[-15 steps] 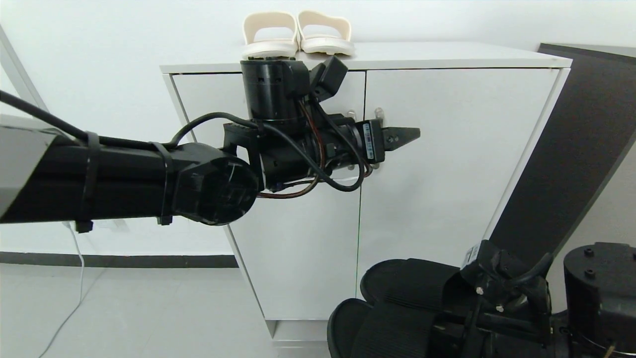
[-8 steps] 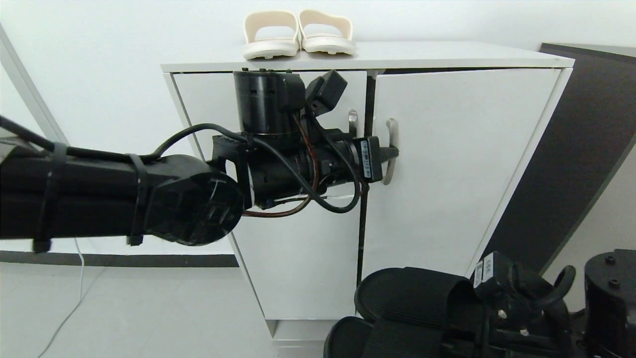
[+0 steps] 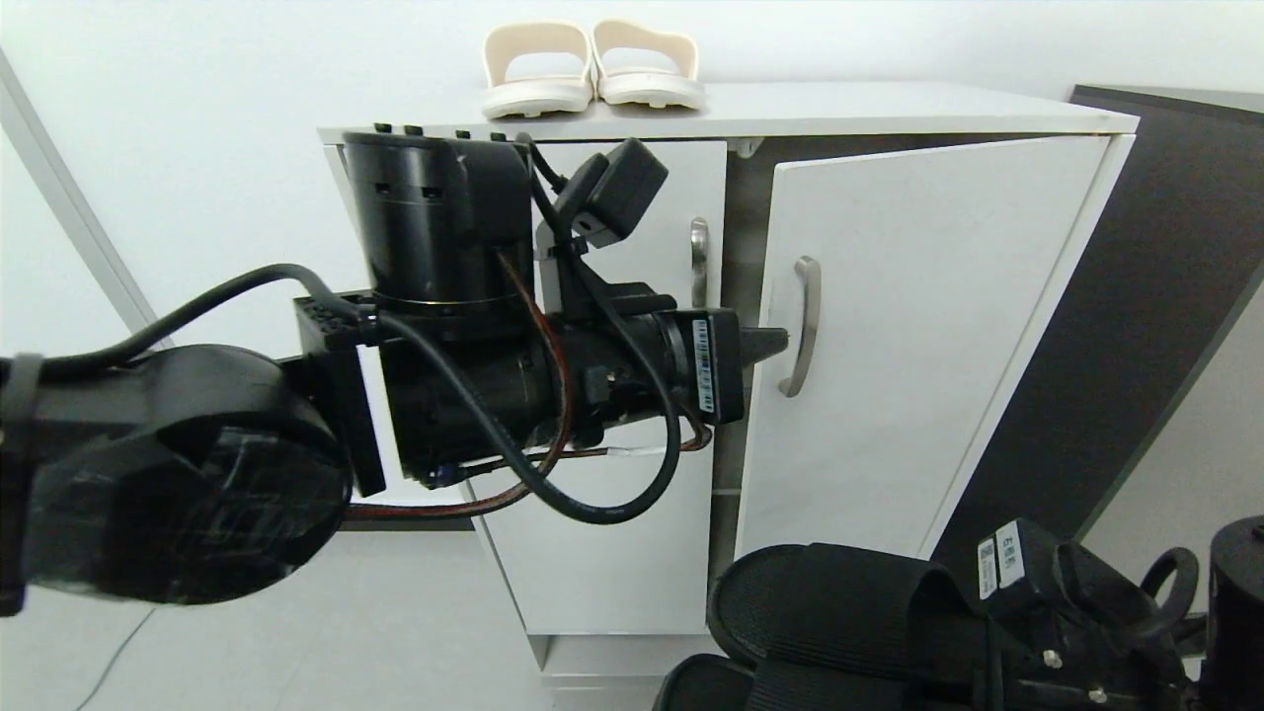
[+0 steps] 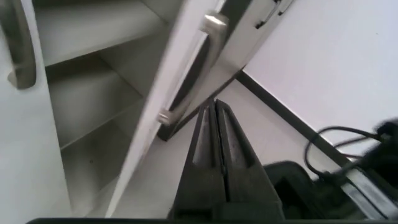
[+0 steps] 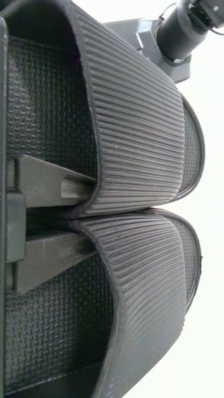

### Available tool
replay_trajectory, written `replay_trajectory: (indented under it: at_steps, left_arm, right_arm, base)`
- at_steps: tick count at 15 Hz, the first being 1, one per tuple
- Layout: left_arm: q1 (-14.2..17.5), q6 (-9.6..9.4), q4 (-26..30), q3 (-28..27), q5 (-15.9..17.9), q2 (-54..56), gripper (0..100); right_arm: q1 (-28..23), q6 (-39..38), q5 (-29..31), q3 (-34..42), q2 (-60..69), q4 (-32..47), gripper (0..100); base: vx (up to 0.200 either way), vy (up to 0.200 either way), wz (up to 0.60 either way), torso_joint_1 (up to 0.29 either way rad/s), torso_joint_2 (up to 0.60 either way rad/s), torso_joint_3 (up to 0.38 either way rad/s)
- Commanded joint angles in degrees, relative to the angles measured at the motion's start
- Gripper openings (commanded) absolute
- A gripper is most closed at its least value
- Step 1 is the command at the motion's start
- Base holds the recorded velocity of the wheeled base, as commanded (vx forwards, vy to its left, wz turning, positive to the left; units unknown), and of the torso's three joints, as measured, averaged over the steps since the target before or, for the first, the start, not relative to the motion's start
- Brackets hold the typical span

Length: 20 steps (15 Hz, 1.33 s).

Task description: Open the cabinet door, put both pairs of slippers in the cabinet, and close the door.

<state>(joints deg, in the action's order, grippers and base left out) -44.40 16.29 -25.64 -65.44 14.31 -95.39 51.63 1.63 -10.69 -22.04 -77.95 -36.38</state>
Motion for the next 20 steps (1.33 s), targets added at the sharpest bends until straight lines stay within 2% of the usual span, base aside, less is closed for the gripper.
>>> replay_trajectory:
  at_steps: [1, 3, 5, 7, 10, 13, 15, 18, 20]
  left_arm:
    - [2.2, 0.15, 0.0, 1.0, 0.5, 2.4, 0]
    - [5.6, 0.41, 0.0, -1.7, 1.7, -0.4, 0]
    - [7.2, 1.38, 0.0, -5.5, 1.9, -4.5, 0]
    - [7.2, 2.79, -0.6, -8.5, 1.9, -7.4, 0]
    - [7.1, 2.87, -6.4, -9.8, 1.9, -11.5, 0]
    - [7.0, 2.87, -7.0, -11.9, 1.9, -13.9, 0]
    - [7.0, 2.87, -7.1, -13.0, 1.6, -15.7, 0]
    - [4.9, 2.61, -7.2, -12.1, 1.3, -15.0, 0]
    - [0.2, 2.35, -11.5, -7.7, 1.2, -13.2, 0]
  right_arm:
    - [0.2, 0.0, 0.0, 0.2, -0.4, 0.0, 0]
    - [0.3, 0.0, 0.0, 0.3, -0.7, -0.1, 0]
    - [0.4, 0.1, 0.0, 0.2, -1.1, -0.3, 0]
    - [0.4, 0.1, 0.0, 0.2, -1.2, -0.3, 0]
    - [0.5, 0.1, -0.1, 0.3, -1.8, -0.2, 0]
    - [1.0, 0.5, -0.1, 0.6, -2.4, -0.2, 0]
    - [1.8, 0.5, -0.1, 1.0, -2.6, -0.2, 0]
    - [2.7, 0.4, -0.1, 1.3, -2.6, -0.2, 0]
    - [3.3, 0.5, -0.1, 1.6, -2.5, -0.3, 0]
  base:
    - [0.000, 0.000, 0.00, 0.000, 0.00, 0.000]
    - [0.000, 0.000, 0.00, 0.000, 0.00, 0.000]
    - [0.000, 0.000, 0.00, 0.000, 0.00, 0.000]
    - [0.000, 0.000, 0.00, 0.000, 0.00, 0.000]
    - [0.000, 0.000, 0.00, 0.000, 0.00, 0.000]
    - [0.000, 0.000, 0.00, 0.000, 0.00, 0.000]
    - [-0.200, 0.000, 0.00, 0.005, 0.00, 0.002]
    - [-0.200, 0.000, 0.00, -0.001, 0.00, 0.004]
    - [-0.200, 0.000, 0.00, 0.000, 0.00, 0.005]
